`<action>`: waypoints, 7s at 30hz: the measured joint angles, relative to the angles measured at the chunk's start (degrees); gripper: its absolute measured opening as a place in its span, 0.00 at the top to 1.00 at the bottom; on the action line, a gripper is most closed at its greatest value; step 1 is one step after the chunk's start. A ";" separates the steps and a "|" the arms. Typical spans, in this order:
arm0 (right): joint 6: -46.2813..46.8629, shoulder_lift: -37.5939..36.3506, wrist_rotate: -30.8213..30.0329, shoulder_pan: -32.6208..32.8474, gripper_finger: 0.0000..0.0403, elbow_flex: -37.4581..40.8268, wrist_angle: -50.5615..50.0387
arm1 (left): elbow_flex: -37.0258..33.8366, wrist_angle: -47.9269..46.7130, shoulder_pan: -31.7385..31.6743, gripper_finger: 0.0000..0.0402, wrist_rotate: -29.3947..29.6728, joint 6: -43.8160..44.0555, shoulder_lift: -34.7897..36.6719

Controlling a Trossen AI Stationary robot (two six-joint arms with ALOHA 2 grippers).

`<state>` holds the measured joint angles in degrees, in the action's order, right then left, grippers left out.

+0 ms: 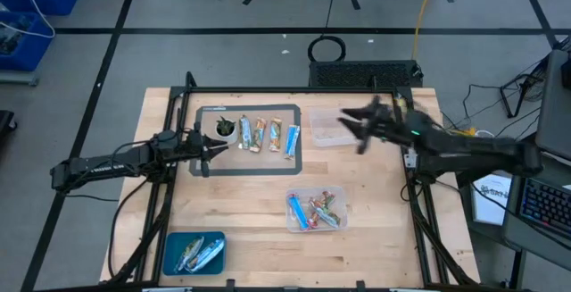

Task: Pick and place Granola Bars by type
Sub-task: Put the yellow granola bar into the top transparent bin

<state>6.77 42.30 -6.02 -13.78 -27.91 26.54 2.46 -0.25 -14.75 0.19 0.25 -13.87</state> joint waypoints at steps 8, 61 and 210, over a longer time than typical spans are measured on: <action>-2.59 31.21 0.22 0.75 0.68 -29.72 -33.35 | 0.00 0.37 0.01 0.81 -0.02 0.00 0.00; -14.95 69.91 -1.30 6.11 0.46 -47.84 -40.65 | 0.00 0.44 0.01 0.81 -0.09 0.00 0.00; -9.00 44.11 -28.21 10.88 0.99 -47.61 -55.71 | 0.02 0.44 -0.01 0.81 -0.09 0.00 -0.11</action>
<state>-2.23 86.41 -34.23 -2.90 -75.53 -29.17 2.48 0.19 -14.76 0.10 0.25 -13.98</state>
